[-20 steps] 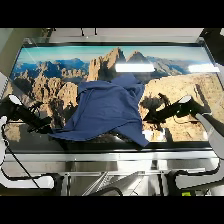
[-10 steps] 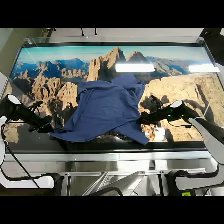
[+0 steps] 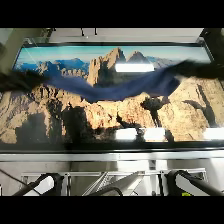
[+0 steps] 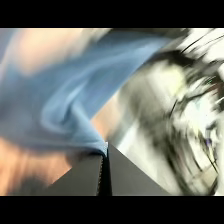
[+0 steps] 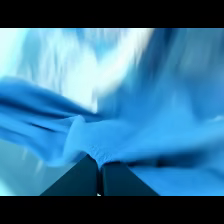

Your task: Fold the shirts.

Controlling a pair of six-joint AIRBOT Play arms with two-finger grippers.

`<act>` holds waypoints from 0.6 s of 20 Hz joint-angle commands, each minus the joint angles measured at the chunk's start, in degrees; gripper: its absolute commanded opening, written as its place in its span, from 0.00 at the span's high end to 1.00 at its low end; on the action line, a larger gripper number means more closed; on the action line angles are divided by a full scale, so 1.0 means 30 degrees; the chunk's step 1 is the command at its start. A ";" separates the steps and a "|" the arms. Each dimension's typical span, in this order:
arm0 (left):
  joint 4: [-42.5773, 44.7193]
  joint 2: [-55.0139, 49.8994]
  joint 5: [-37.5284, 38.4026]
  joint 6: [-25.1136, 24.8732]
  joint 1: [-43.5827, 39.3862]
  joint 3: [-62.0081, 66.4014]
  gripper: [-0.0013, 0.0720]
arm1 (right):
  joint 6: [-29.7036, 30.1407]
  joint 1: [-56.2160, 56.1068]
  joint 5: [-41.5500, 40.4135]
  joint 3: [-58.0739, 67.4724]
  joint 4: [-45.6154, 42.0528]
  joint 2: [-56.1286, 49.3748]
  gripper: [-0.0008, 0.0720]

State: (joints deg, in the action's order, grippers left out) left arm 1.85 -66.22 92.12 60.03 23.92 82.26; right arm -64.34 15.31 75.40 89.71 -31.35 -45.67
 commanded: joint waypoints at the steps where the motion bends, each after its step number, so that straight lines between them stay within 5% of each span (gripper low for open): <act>1: -0.6798 0.3708 -0.2579 -0.1566 0.3169 0.4248 0.96 | 0.0058 0.1639 -0.0889 0.5785 0.0153 0.1967 0.96; 5: -0.4116 0.5799 -0.3009 -0.0561 0.7213 0.7526 0.96 | 0.0823 0.1814 -0.2572 0.8728 -0.1865 0.2980 0.96; 7: -0.1566 0.5136 -0.3424 0.0357 0.5741 0.8663 0.96 | 0.1355 0.1807 -0.2404 0.8830 -0.2004 0.2856 0.96; 12: 1.0754 0.2528 -0.3497 0.2521 -0.1916 0.7395 0.96 | 0.2193 0.1705 0.2244 0.7410 0.2623 -0.1370 0.96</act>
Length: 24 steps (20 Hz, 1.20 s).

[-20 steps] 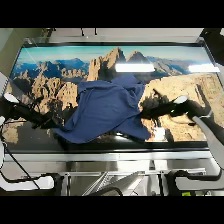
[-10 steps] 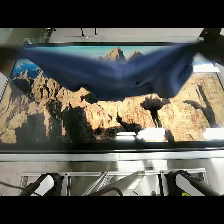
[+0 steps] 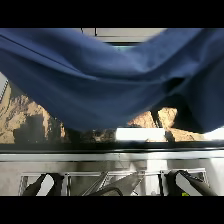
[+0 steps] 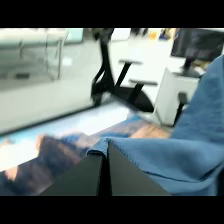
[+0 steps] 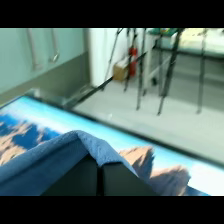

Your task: Fold the shirts.

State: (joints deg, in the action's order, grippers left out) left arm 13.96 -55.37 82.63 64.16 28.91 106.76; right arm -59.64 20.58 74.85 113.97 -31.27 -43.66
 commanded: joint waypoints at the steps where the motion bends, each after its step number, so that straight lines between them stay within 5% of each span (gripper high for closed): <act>1: 0.8218 -0.1792 -0.0692 0.1144 -0.5166 -0.2004 0.96 | 0.1137 -0.0386 0.3067 -0.1494 0.3366 -0.3111 0.96; 6: 1.3267 -0.6543 -0.3519 0.1144 -0.9938 -0.6397 0.96 | 0.2725 -0.4612 0.2331 -0.7038 0.2040 -0.8174 0.96; 12: 1.4506 -1.2670 -0.4546 0.2047 -0.9843 -0.5421 0.96 | 0.3461 -0.5807 -0.3009 -0.8779 0.1464 -1.4273 0.96; 13: 1.4477 -1.3362 -0.4299 0.2390 -0.9588 -0.4699 0.96 | 0.3461 -0.5712 -0.3883 -0.8648 0.1479 -1.4586 0.82; 14: 1.4469 -1.3901 -0.3847 0.2499 -0.9384 -0.3942 0.96 | 0.3468 -0.5632 -0.4335 -0.8466 0.1464 -1.4630 0.55; 16: 1.4477 -1.4666 -0.2324 0.2674 -0.9005 -0.2382 0.04 | 0.3461 -0.4962 -0.3672 -0.7526 0.1311 -1.4396 0.49; 21: 1.4498 -1.4739 0.1800 0.4823 -0.8327 -0.1144 0.06 | 0.1049 -0.1800 0.0379 -0.6798 -0.3053 -1.2422 0.49; 24: 1.4462 -1.2983 0.2914 0.5501 -0.8903 -0.5625 0.06 | 0.0801 0.0109 0.2827 -0.7803 -0.3738 -1.1912 0.49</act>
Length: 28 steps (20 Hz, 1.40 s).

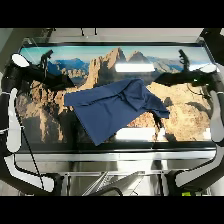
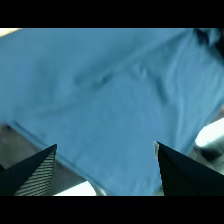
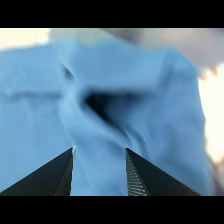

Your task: Fold the shirts.

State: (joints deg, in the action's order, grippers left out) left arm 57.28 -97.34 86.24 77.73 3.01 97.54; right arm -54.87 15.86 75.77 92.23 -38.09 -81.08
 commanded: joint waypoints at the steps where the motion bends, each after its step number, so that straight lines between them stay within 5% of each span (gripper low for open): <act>1: 0.0029 0.1821 0.1537 0.0976 -0.0743 -0.4626 0.06 | -0.0714 0.2280 0.2951 -0.1086 -0.1632 0.0634 0.49; 9: -0.0605 0.6790 -0.4102 0.1974 -0.5209 -1.7996 0.06 | 0.0051 0.3526 0.3031 -0.2754 -0.3599 0.0670 0.49; 15: -0.4124 0.6870 -1.0928 0.1151 -0.7752 -2.0050 0.06 | 0.0182 0.3526 0.2958 -0.2754 -0.3592 0.0670 0.49; 18: -0.4102 0.6870 -1.2254 0.1151 -0.8371 -1.9533 0.08 | 0.0321 0.3526 0.2987 -0.2754 -0.3599 0.0670 0.49; 19: -0.4124 0.6870 -1.2429 0.1158 -0.8364 -1.9409 0.13 | 0.0437 0.3526 0.2980 -0.2754 -0.3592 0.0670 0.49; 21: -0.4102 0.6870 -1.2386 0.1093 -0.8364 -1.9205 0.79 | 0.0670 0.3526 0.2987 -0.2754 -0.3606 0.0663 0.49; 22: -0.4073 0.6870 -1.2335 0.1020 -0.8364 -1.9081 0.96 | 0.0962 0.3526 0.3075 -0.2754 -0.3614 0.0627 0.49; 23: -0.4073 0.6870 -1.2225 0.0823 -0.8364 -1.8921 0.96 | 0.1202 0.3526 0.3235 -0.2761 -0.3614 0.0568 0.46; 25: -0.3920 0.6870 -1.1927 0.0561 -0.8284 -1.8578 0.96 | 0.1953 0.3468 0.3483 -0.2980 -0.3621 0.0466 0.23; 28: -0.3934 0.6870 -1.1125 0.0357 -0.7519 -1.8185 0.96 | 0.2382 0.3213 0.2951 -0.3672 -0.4619 0.0306 0.23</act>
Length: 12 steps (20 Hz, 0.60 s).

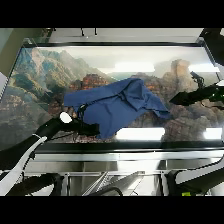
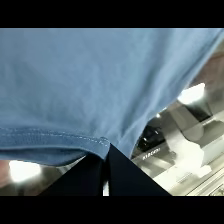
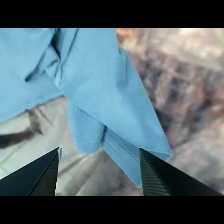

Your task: Fold the shirts.

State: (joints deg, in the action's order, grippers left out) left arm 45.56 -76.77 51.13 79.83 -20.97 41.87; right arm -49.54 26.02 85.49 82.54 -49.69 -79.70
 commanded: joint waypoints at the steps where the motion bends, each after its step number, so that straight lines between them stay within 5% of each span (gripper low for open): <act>1: -0.0029 0.0015 0.0969 -0.0517 0.0896 0.0510 0.96 | 0.0597 -0.0321 -0.0444 -0.0503 -0.1027 -0.0364 0.23; 10: -0.0044 0.0015 0.3242 -0.1392 0.4845 0.1778 0.96 | 0.0590 -0.1741 -0.1188 -0.0568 -0.1013 -0.3381 0.24; 12: -0.0029 0.0015 0.3665 -0.1661 0.5406 0.2062 0.96 | 0.0605 -0.1953 -0.1078 -0.0561 -0.1013 -0.3519 0.43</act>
State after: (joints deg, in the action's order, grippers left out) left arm 45.36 -76.77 60.03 75.99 -7.42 46.92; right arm -47.83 21.23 83.05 80.97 -51.48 -88.60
